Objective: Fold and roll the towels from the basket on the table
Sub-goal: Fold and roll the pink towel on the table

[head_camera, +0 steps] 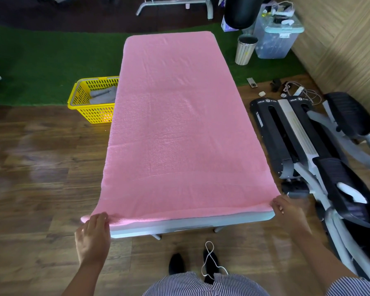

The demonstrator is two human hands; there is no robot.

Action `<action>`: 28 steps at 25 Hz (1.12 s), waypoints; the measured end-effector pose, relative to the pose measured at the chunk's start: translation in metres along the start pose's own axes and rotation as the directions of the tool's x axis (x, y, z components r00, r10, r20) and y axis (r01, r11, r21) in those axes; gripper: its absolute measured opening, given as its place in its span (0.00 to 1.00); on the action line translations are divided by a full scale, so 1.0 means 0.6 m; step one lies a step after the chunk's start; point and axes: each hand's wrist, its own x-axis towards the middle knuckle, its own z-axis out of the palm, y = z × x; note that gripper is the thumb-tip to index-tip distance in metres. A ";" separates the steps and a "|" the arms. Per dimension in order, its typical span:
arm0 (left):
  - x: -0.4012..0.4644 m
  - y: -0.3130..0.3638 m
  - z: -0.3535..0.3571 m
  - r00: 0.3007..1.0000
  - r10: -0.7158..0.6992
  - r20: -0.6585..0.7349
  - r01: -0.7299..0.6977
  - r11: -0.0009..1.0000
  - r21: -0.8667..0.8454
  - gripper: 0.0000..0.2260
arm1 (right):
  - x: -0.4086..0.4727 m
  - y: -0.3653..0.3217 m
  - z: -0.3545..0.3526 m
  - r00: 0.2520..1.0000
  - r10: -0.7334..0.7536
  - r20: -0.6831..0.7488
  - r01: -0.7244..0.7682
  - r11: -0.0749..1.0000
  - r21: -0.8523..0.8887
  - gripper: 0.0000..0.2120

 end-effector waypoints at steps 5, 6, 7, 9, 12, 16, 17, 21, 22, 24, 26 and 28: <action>-0.018 -0.006 0.004 1.000 0.004 -0.009 -0.004 1.000 -0.021 0.16 | -0.012 0.014 -0.012 0.989 -0.115 0.095 0.119 0.992 -0.042 0.14; -0.017 -0.004 0.006 1.000 0.019 -0.022 -0.020 0.999 -0.033 0.14 | -0.010 0.025 -0.006 0.986 -0.137 0.097 0.142 0.988 -0.052 0.14; -0.014 -0.001 0.004 0.999 0.032 -0.021 -0.033 0.999 -0.043 0.13 | -0.009 0.027 -0.002 0.987 -0.130 0.098 0.137 0.988 -0.067 0.14; -0.010 -0.002 0.003 0.998 0.064 -0.008 -0.065 0.997 -0.043 0.15 | -0.007 0.020 -0.003 0.995 -0.062 0.077 0.067 0.996 -0.064 0.15; 0.000 -0.022 -0.003 0.992 0.123 0.023 -0.122 0.992 -0.020 0.21 | 0.000 0.008 -0.020 0.992 -0.023 0.122 0.036 0.994 -0.105 0.12; 0.017 -0.038 -0.009 0.968 0.229 0.103 -0.235 0.971 0.052 0.21 | 0.010 -0.001 -0.031 0.983 -0.009 0.184 0.044 0.982 -0.186 0.06; 0.017 -0.033 -0.006 0.973 0.207 0.105 -0.214 0.974 0.067 0.20 | 0.011 -0.007 -0.028 0.988 0.000 0.152 0.031 0.979 -0.200 0.05; 0.018 0.000 0.001 0.989 0.139 0.042 -0.139 0.990 0.005 0.19 | 0.017 -0.048 -0.026 0.985 0.039 0.170 0.005 0.969 -0.247 0.11; 0.018 0.006 0.004 0.983 0.183 0.013 -0.182 0.983 -0.026 0.19 | 0.016 -0.057 -0.029 0.986 -0.015 0.167 0.059 0.964 -0.261 0.10; 0.018 0.020 0.008 0.972 0.234 -0.011 -0.234 0.968 -0.088 0.18 | 0.007 -0.057 -0.023 0.974 -0.112 0.198 0.162 0.953 -0.256 0.13; 0.017 0.028 0.014 0.980 0.200 -0.008 -0.199 0.969 -0.144 0.16 | -0.002 -0.038 -0.009 0.978 -0.119 0.174 0.149 0.974 -0.171 0.13; 0.014 0.030 0.018 0.983 0.182 0.029 -0.174 0.970 -0.171 0.16 | -0.005 -0.025 -0.001 0.987 -0.073 0.143 0.092 0.986 -0.136 0.14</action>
